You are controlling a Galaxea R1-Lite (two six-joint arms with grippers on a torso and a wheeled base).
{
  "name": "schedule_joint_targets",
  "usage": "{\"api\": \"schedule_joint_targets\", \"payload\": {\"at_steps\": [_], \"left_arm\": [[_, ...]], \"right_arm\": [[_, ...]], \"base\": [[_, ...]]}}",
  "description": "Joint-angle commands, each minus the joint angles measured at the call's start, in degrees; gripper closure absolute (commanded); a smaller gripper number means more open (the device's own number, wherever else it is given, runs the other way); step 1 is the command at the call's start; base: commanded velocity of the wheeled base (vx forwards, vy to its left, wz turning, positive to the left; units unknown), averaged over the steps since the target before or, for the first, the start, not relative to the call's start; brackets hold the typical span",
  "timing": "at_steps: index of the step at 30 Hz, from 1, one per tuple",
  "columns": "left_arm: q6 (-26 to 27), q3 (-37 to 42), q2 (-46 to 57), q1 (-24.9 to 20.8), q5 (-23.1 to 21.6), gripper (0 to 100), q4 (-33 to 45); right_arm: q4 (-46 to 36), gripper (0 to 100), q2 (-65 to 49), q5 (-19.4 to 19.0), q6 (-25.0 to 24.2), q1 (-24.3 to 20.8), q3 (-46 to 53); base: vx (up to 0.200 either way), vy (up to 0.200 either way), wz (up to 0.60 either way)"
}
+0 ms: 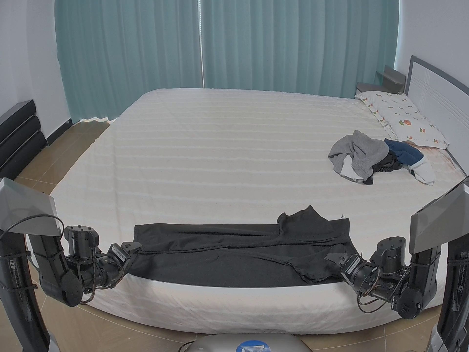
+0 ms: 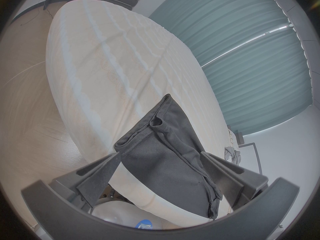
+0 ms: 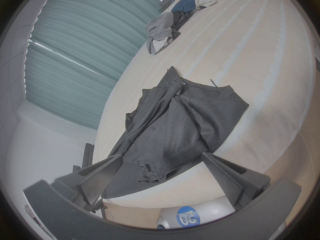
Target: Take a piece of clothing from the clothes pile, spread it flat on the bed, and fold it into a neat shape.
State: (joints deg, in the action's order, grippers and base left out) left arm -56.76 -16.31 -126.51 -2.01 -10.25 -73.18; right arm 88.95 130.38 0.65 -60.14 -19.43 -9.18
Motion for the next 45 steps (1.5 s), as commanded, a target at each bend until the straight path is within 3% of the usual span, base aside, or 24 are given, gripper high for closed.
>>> {"api": "schedule_joint_targets", "payload": {"at_steps": [1,9,18,26,35,45], "left_arm": [[0.0,0.1,-0.1,0.0,0.1,0,0.0],[0.0,0.0,-0.1,0.0,0.0,0,0.0],[0.0,0.0,-0.1,-0.1,0.0,0,0.0],[0.0,0.0,-0.1,-0.1,0.1,0,0.0],[0.0,0.0,-0.1,-0.1,0.0,0,0.0],[0.0,0.0,-0.1,-0.1,0.0,0,0.0]], "right_arm": [[0.8,0,2.2,-0.1,-0.9,0.2,-1.1],[0.8,0,0.8,0.0,-2.0,-2.6,-0.6],[0.8,0,2.4,0.0,-3.8,-2.5,-4.8],[0.8,0,5.5,2.3,-3.4,-2.4,-6.6],[0.9,0,2.7,11.7,1.7,-3.3,-4.4],[0.9,0,0.7,12.2,6.5,-1.7,-1.3]], "base": [[0.000,0.000,0.00],[0.000,0.000,0.00],[0.000,0.000,0.00],[0.000,0.000,0.00],[0.000,0.000,0.00],[0.000,0.000,0.00]]}}
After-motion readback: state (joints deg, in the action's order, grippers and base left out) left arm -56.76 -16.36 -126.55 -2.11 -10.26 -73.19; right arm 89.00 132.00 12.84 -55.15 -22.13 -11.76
